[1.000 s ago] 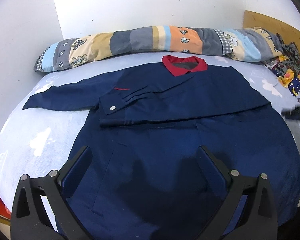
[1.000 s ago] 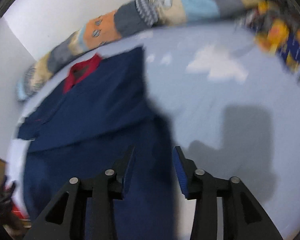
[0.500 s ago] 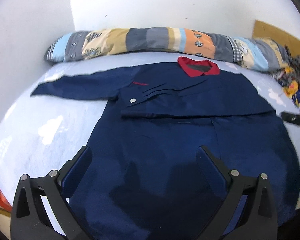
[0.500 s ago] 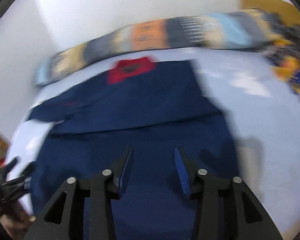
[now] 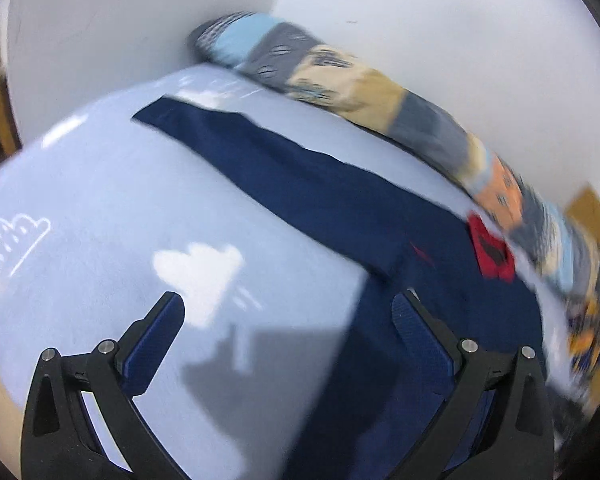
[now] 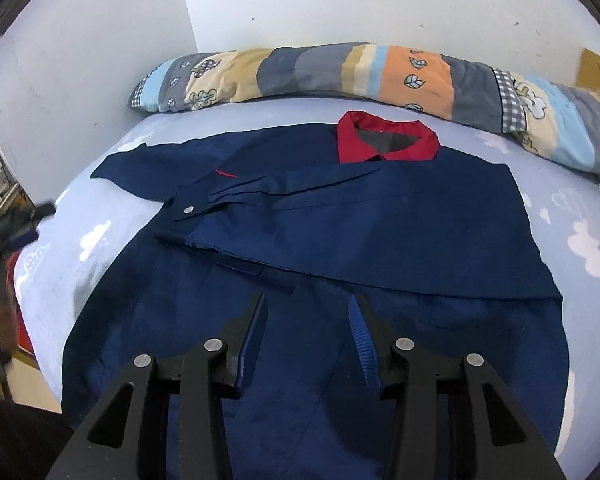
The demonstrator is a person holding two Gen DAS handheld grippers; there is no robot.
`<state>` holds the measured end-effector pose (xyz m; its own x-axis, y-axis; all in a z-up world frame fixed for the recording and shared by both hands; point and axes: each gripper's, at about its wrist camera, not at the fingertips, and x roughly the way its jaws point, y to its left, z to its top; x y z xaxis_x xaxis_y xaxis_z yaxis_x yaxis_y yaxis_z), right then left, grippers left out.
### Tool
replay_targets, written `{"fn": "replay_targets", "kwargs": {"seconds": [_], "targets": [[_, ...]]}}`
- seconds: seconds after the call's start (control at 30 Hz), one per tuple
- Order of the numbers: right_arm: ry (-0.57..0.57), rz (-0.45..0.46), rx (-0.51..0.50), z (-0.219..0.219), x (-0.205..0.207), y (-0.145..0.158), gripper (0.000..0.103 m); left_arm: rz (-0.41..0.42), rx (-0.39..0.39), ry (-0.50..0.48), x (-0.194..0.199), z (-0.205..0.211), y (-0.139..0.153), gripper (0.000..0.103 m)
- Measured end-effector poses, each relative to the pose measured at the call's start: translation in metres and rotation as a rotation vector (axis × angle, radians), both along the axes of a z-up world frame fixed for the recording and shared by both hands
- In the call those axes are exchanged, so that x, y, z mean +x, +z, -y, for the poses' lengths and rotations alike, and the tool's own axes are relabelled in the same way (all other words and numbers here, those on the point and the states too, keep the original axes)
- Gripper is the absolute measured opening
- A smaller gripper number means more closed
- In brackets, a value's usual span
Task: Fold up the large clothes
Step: 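Move the left tool to the other sleeve cuff, then grasp the other sleeve cuff with the left tool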
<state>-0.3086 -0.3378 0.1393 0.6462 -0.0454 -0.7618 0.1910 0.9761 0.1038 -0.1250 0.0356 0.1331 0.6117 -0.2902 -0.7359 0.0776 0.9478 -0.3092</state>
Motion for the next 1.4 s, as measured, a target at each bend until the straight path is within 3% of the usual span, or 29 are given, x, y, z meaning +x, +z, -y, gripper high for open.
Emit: {"fn": "replay_targets", "kwargs": {"seconds": [0.17,0.23,0.3,0.4,0.5,0.67,0.77,0.97,1.0,1.03,1.1,1.23,1.4], "targets": [[-0.001,0.027,0.046,0.011,-0.004,0.008,0.045,-0.083,-0.124,0.187,0.079,-0.058,-0.033,0.103],[-0.005,0.016,0.065,0.016,-0.003,0.005,0.045,-0.114,-0.172,0.246,0.103,-0.073,-0.045,0.096],[-0.009,0.006,0.073,0.02,-0.004,0.003,0.045,-0.136,-0.271,0.268,0.129,-0.087,-0.058,0.094],[-0.013,-0.003,0.099,0.024,-0.004,0.0,0.045,-0.15,-0.346,0.312,0.161,-0.099,-0.075,0.079],[-0.012,-0.017,0.13,0.026,-0.003,-0.005,0.045,-0.158,-0.431,0.333,0.188,-0.109,-0.093,0.079],[-0.01,-0.037,0.106,0.025,0.001,-0.011,0.045,-0.12,-0.517,0.361,0.228,-0.121,-0.113,0.079],[-0.022,-0.056,0.094,0.028,0.005,-0.019,0.045,-0.053,-0.567,0.374,0.247,-0.131,-0.118,0.079],[-0.06,-0.044,0.141,0.04,0.003,-0.024,0.045,0.034,-0.535,0.329,0.294,-0.131,-0.121,0.078],[-0.065,-0.038,0.137,0.041,0.003,-0.024,0.045,0.045,-0.516,0.325,0.296,-0.13,-0.12,0.061],[-0.072,-0.032,0.129,0.042,0.003,-0.024,0.045,0.047,-0.517,0.318,0.298,-0.129,-0.12,0.009],[-0.087,-0.03,0.127,0.045,0.003,-0.025,0.045,0.042,-0.608,0.297,0.3,-0.131,-0.126,0.004],[-0.107,-0.018,0.159,0.05,0.002,-0.023,0.045,0.074,-0.534,0.303,0.287,-0.131,-0.107,0.004],[-0.122,0.022,0.154,0.053,-0.006,-0.012,0.045,0.141,-0.478,0.228,0.27,-0.119,-0.049,0.004]]}}
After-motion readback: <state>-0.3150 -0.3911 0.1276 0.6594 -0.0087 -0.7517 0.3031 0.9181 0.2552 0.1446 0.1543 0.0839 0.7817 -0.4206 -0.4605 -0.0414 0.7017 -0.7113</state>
